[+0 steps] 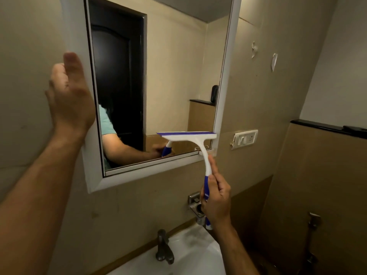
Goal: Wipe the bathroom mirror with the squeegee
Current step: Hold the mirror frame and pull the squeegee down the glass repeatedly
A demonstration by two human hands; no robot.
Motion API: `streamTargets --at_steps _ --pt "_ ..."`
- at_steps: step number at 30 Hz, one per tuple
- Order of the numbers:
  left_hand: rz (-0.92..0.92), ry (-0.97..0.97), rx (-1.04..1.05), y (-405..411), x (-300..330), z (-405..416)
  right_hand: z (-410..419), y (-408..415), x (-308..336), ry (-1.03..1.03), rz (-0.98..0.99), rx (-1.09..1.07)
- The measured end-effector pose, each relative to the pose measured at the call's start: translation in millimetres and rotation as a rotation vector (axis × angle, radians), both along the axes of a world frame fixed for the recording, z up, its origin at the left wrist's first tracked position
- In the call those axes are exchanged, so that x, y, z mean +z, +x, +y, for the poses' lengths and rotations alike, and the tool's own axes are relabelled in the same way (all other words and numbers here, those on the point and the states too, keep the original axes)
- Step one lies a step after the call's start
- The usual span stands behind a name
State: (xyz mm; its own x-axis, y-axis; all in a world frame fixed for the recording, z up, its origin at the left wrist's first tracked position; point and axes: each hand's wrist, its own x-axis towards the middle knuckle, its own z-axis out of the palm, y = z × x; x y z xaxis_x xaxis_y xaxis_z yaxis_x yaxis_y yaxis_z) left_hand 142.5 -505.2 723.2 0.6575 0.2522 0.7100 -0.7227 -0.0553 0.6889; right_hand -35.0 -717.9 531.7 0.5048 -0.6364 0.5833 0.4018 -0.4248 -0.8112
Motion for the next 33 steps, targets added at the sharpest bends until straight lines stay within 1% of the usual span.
streamTargets --at_steps 3,5,8,12,14,19,22,24,29,33 --pt "0.004 -0.003 -0.018 0.1 0.0 -0.2 -2.9 -7.2 -27.8 0.014 0.069 -0.013" --pt "0.002 -0.002 -0.02 -0.8 0.0 0.0 -3.3 -14.0 -35.1 0.004 0.108 -0.02" --pt "0.004 -0.001 -0.004 -0.1 0.8 -1.3 -1.5 -17.0 -21.5 -0.009 0.113 -0.009" --pt "0.006 -0.004 0.018 1.0 0.8 -1.9 8.8 -7.9 8.8 -0.037 0.018 -0.013" --pt "0.005 -0.003 0.017 -0.2 0.8 -0.9 15.3 -2.7 13.4 -0.022 0.012 -0.004" --pt "0.032 0.01 -0.007 -5.4 -0.2 -1.0 24.6 -8.1 -14.9 0.045 0.046 0.04" --pt "0.043 0.012 0.003 -13.8 2.0 -1.9 32.0 -16.7 -31.2 -0.004 0.118 0.057" --pt "0.04 0.02 0.004 -16.0 4.0 -2.1 38.8 -16.6 -29.8 -0.007 0.134 0.08" --pt "0.065 0.028 -0.024 -18.3 2.5 0.0 69.5 -5.9 2.6 -0.07 0.026 0.145" --pt "0.079 0.029 -0.076 -22.1 0.7 -0.7 88.1 4.7 24.7 -0.117 -0.04 0.141"
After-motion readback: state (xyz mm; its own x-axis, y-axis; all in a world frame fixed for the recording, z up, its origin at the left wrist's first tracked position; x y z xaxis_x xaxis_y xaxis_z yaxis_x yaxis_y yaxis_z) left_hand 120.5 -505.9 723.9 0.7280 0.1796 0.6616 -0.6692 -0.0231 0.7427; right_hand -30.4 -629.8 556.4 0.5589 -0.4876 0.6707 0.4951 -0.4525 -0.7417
